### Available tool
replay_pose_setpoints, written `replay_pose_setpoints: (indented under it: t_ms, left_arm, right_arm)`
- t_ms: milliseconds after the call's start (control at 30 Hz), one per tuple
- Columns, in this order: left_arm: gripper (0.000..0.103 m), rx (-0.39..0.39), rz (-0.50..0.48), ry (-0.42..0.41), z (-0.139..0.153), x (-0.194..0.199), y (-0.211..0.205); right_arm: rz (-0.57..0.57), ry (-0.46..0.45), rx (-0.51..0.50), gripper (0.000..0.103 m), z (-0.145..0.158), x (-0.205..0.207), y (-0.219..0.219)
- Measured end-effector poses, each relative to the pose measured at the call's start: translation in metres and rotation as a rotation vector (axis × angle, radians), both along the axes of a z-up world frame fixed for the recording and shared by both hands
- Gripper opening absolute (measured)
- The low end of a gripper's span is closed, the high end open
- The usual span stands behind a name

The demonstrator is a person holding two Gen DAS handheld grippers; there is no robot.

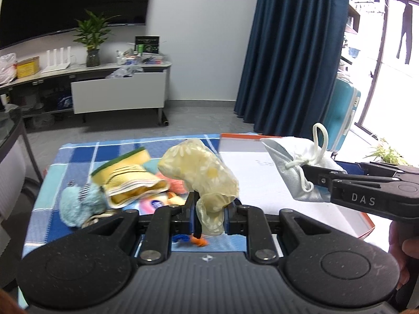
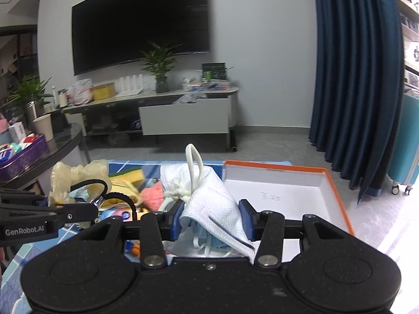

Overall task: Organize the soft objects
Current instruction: 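Carry the yellow gloves and white pouch with both tools over the orange-rimmed box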

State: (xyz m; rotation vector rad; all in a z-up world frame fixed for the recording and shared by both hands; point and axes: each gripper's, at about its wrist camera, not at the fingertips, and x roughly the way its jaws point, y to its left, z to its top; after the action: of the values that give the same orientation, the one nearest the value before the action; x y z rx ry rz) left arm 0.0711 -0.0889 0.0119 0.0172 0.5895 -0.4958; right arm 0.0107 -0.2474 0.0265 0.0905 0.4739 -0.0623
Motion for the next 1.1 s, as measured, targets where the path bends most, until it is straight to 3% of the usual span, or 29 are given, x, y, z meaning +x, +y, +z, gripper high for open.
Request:
replay_pose_setpoints:
  t_ms: [1100]
  left_arm:
    - [0.021,0.048,-0.177,0.004,0.002,0.033,-0.086]
  right_arm:
    - [-0.197,0.005,0.056,0.055,0.003,0.010,-0.093]
